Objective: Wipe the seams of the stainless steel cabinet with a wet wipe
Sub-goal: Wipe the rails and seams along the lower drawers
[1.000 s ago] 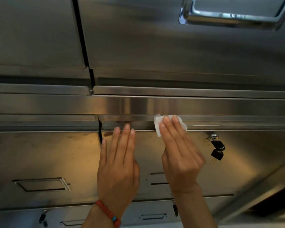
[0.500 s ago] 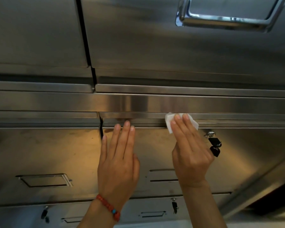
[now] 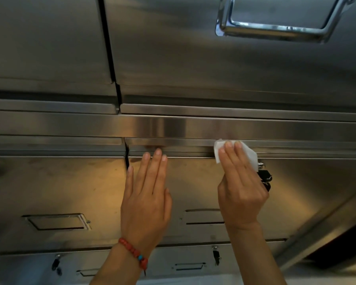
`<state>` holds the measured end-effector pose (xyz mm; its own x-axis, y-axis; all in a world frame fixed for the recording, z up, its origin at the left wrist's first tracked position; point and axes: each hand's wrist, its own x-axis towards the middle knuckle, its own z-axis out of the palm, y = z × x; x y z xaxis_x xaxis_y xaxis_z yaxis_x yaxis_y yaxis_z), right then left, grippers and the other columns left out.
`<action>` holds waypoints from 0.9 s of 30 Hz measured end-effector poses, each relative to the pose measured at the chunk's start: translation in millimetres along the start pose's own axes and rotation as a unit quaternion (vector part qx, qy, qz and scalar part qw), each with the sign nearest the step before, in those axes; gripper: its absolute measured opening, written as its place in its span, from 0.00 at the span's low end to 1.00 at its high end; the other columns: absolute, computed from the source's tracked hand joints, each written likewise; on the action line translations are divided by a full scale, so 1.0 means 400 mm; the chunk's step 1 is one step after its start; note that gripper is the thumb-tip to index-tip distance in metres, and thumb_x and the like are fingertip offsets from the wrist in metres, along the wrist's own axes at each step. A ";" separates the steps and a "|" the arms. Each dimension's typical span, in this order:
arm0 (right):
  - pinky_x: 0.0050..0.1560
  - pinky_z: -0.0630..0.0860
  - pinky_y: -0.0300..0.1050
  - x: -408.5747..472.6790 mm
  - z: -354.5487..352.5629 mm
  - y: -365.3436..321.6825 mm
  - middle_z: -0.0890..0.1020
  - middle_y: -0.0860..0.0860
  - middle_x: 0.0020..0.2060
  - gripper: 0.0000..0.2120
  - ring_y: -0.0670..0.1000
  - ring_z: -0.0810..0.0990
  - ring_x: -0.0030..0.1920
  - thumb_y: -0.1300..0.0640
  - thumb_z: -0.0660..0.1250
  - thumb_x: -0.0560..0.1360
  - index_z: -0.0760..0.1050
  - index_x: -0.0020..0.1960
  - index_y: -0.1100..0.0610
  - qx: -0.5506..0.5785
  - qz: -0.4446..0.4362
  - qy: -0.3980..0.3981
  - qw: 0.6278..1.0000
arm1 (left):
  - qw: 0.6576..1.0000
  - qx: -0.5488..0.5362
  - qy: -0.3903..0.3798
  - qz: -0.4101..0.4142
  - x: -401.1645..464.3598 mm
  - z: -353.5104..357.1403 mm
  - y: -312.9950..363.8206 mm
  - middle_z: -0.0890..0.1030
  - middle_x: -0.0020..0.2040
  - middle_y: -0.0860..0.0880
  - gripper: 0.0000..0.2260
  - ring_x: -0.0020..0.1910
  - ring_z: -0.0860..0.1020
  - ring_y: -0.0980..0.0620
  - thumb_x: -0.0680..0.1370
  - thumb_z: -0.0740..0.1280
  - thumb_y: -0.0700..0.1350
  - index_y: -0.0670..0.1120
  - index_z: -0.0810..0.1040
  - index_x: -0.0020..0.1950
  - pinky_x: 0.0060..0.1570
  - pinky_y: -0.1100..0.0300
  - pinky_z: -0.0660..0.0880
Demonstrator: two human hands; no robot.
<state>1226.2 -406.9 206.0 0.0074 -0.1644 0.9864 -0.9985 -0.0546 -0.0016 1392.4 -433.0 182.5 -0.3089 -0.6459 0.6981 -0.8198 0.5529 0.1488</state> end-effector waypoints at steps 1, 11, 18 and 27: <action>0.54 0.79 0.52 0.002 0.002 -0.008 0.81 0.59 0.52 0.13 0.58 0.80 0.55 0.74 0.72 0.69 0.80 0.53 0.66 0.001 -0.005 -0.001 1.000 | 1.000 0.000 0.001 0.000 0.000 0.000 0.001 0.62 0.73 0.44 0.25 0.73 0.58 0.46 0.74 0.55 0.44 0.40 0.62 0.72 0.70 0.46 0.52; 0.50 0.80 0.55 0.008 -0.012 0.017 0.82 0.60 0.51 0.11 0.59 0.81 0.54 0.73 0.70 0.71 0.80 0.52 0.67 -0.005 0.004 -0.002 1.000 | 1.000 -0.003 0.002 -0.003 0.001 -0.005 0.005 0.61 0.73 0.45 0.25 0.73 0.58 0.47 0.76 0.55 0.45 0.41 0.60 0.72 0.71 0.47 0.52; 0.51 0.80 0.52 0.011 -0.015 0.027 0.82 0.58 0.52 0.10 0.57 0.81 0.55 0.74 0.67 0.73 0.81 0.52 0.66 0.013 -0.030 -0.011 0.999 | 1.000 -0.002 0.003 -0.010 0.003 -0.004 0.010 0.63 0.72 0.43 0.24 0.72 0.58 0.46 0.76 0.54 0.45 0.40 0.62 0.71 0.70 0.47 0.51; 0.52 0.80 0.51 0.009 -0.001 0.007 0.82 0.58 0.52 0.11 0.56 0.81 0.55 0.74 0.65 0.73 0.81 0.52 0.66 0.023 -0.032 -0.004 0.999 | 1.000 -0.007 0.004 -0.012 0.005 -0.009 0.013 0.62 0.72 0.43 0.24 0.72 0.58 0.46 0.75 0.54 0.45 0.40 0.62 0.71 0.71 0.49 0.49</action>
<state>1223.5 -407.1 209.5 0.0711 -0.1666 0.9835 -0.9925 -0.1099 0.0531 1389.0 -429.6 187.2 -0.2852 -0.6555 0.6993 -0.8203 0.5444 0.1757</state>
